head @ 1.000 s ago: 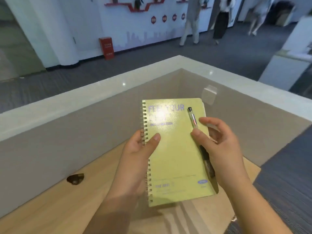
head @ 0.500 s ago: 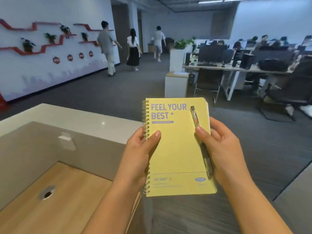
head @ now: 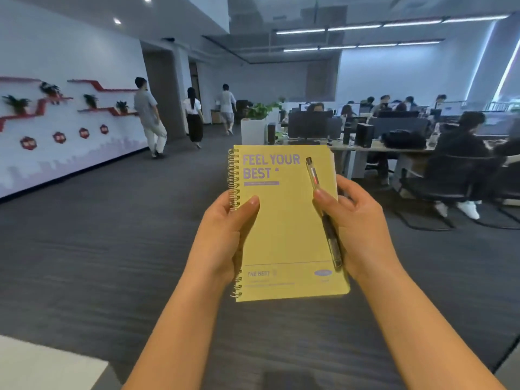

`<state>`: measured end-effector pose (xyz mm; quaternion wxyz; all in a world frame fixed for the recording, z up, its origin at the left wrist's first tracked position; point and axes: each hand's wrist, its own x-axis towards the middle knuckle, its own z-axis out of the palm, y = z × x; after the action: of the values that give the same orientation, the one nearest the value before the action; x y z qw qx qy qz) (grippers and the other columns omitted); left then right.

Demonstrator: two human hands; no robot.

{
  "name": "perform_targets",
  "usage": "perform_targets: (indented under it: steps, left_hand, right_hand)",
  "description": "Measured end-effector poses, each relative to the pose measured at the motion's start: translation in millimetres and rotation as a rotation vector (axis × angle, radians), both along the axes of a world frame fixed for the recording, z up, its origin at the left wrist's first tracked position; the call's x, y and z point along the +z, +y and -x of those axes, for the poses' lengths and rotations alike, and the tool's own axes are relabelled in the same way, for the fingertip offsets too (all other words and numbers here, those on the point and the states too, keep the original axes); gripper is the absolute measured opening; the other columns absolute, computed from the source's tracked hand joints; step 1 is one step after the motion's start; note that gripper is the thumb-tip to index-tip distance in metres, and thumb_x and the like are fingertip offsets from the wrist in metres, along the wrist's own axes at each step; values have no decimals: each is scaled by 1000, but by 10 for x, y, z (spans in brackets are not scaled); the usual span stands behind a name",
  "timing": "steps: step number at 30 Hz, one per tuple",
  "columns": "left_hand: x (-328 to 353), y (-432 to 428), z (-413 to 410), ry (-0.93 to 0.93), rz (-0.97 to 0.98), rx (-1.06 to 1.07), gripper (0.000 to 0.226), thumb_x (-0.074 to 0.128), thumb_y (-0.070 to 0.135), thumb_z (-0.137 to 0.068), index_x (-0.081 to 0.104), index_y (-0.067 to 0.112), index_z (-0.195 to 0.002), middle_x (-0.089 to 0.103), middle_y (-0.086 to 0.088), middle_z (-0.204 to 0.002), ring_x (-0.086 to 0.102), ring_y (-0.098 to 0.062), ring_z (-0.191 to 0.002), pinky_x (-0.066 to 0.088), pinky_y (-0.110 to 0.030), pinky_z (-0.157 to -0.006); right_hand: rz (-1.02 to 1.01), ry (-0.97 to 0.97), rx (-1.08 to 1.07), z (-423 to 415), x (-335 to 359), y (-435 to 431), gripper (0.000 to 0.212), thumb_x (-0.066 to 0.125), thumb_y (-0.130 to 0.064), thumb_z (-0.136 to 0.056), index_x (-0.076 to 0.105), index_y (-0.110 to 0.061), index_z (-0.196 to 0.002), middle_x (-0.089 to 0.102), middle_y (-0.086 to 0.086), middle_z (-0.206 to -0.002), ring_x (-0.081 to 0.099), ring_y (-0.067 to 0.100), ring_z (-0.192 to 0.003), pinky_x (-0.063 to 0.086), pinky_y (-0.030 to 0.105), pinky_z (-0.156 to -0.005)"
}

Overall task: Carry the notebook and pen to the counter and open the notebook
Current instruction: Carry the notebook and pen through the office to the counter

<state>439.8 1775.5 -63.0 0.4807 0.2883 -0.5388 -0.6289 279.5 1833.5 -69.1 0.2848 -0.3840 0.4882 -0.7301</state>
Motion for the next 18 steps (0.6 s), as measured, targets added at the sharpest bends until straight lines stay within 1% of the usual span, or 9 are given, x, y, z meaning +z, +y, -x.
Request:
perform_targets:
  steps: [3, 7, 9, 12, 13, 16, 18]
  left_hand:
    - [140, -719, 337, 17, 29, 10, 22, 53, 11, -92, 65, 11, -110, 78, 2, -91, 74, -8, -77, 54, -17, -56]
    - [283, -1572, 701, 15, 64, 42, 20, 55, 11, -91, 68, 14, -106, 78, 7, -88, 72, -2, -78, 52, -10, -56]
    - [299, -2011, 879, 5, 60, 71, 19, 55, 13, -91, 69, 14, -104, 78, 5, -89, 73, -6, -79, 54, -15, -58]
    - [269, -2623, 1106, -8, 43, 132, 21, 53, 16, -91, 68, 15, -106, 77, -2, -97, 73, -19, -88, 59, -30, -67]
    - [261, -2828, 1184, -4, 49, 162, 21, 53, 16, -91, 67, 15, -106, 76, -4, -98, 73, -21, -88, 59, -32, -67]
    - [238, -3474, 1407, 15, 53, 258, 20, 54, 15, -91, 65, 16, -108, 76, -7, -97, 73, -21, -78, 59, -33, -61]
    - [251, -3963, 1546, 29, 53, 353, 19, 54, 16, -91, 65, 18, -106, 77, -6, -95, 73, -22, -76, 59, -34, -60]
  right_hand:
    - [18, -4, 10, 336, 138, -729, 39, 66, -15, -86, 60, -19, -124, 79, 2, -90, 75, 16, -75, 58, 27, -59]
    - [31, -14, 48, 717, 264, -1610, 36, 67, -16, -86, 61, -21, -121, 79, 1, -87, 75, 16, -73, 60, 28, -61]
    - [34, -29, 75, 904, 272, -2086, 36, 67, -16, -85, 62, -22, -120, 79, 2, -86, 75, 17, -73, 60, 28, -60]
    - [34, -44, 116, 1147, 228, -2757, 37, 66, -16, -86, 61, -21, -122, 79, 2, -87, 76, 19, -76, 61, 32, -62]
    - [41, -50, 135, 1229, 215, -3002, 37, 66, -16, -86, 61, -21, -123, 79, 2, -86, 76, 20, -76, 61, 33, -62]
    - [47, -47, 200, 1484, 194, -3794, 37, 66, -17, -86, 60, -21, -123, 79, 3, -88, 76, 20, -77, 61, 32, -61]
    - [48, -39, 290, 1640, 232, -4410, 33, 66, -18, -86, 61, -23, -119, 79, 2, -88, 76, 20, -78, 61, 34, -62]
